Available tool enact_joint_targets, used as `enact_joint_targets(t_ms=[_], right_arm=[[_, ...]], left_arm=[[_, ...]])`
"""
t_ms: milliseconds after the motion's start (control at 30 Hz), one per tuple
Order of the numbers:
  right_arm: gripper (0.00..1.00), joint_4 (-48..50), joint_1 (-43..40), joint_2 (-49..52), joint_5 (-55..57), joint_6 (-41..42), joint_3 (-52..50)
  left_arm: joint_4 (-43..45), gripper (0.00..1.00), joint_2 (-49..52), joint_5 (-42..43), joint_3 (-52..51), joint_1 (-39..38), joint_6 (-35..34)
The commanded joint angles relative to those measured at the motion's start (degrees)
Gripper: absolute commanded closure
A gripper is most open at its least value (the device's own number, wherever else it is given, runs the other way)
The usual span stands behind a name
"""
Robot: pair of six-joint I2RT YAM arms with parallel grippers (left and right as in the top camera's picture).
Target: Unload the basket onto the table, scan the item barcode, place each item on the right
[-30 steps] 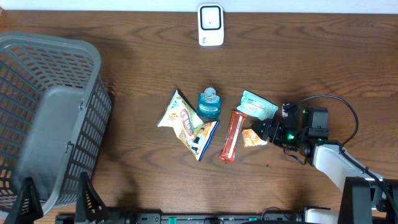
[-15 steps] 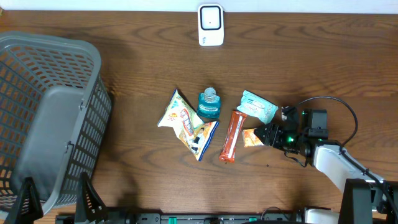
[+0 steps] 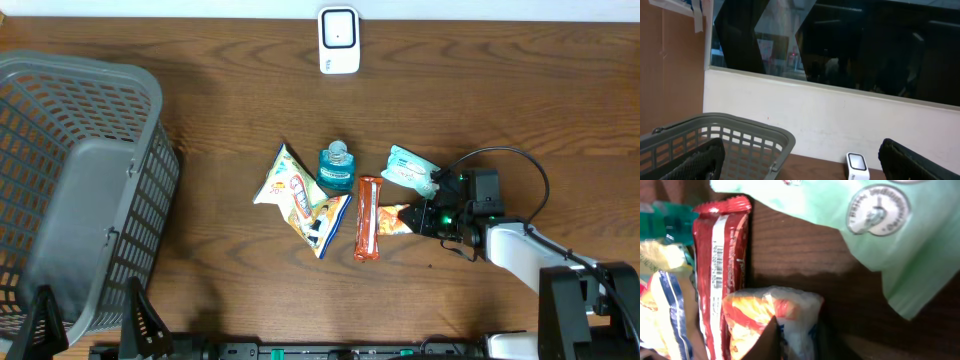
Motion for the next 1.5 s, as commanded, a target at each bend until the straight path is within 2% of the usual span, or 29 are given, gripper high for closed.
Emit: enact_joint_targets(t_ms=[0,167,300,367,500,600,700,833,900,1067,1267,1467], right_arm=[[0.99,-2.0,-0.2,5.6,9.6,1.4,-4.5],[0.99,-1.0,-0.5,3.8,3.5,0.0,-4.2],[0.99,-1.7,-2.9,-1.9,-7.3,0.9,-3.7],[0.98,-3.3,-4.9,-5.9,-12.7,5.5,-3.7],[0.99,-6.0,-10.2,-15.8,-28.3,22.2,-3.7],[0.99,-7.1,-11.5,-21.5,-34.6,29.9,-3.7],[0.99,-7.2,-11.3,-28.1,-36.7,37.8,-3.7],[0.99,-7.6,-11.3,-33.3,-36.7,41.9,-3.7],[0.99,-7.6,-11.3,-35.1,-36.5,42.4,-3.7],[0.99,-7.6,-11.3,-37.2,-36.4,42.4,-3.7],[0.99,-7.9,-11.3,-37.2,-36.4,42.4,-3.7],[0.99,-7.8,-11.3,-37.2,-36.1,42.4,-3.7]], left_arm=[[0.6,0.02,-0.1,-0.8,0.1,0.0,0.3],[0.6,0.02,-0.1,-0.8,0.1,0.0,0.3],[0.6,0.02,-0.1,-0.8,0.1,0.0,0.3],[0.6,0.02,-0.1,-0.8,0.1,0.0,0.3],[1.4,0.02,-0.1,-0.8,0.1,0.0,0.3],[2.2,0.02,-0.1,-0.8,0.1,0.0,0.3],[3.3,0.02,-0.1,-0.8,0.0,0.1,0.3],[3.3,0.02,-0.1,0.2,-0.4,0.1,-0.2],[3.4,0.02,-0.1,1.3,-1.1,0.1,-0.4],[6.8,0.02,-0.1,10.6,-6.6,0.1,-0.6],[10.9,0.02,-0.1,10.9,-17.0,0.1,-2.5],[15.1,0.02,-0.1,10.7,-27.1,0.1,-9.5]])
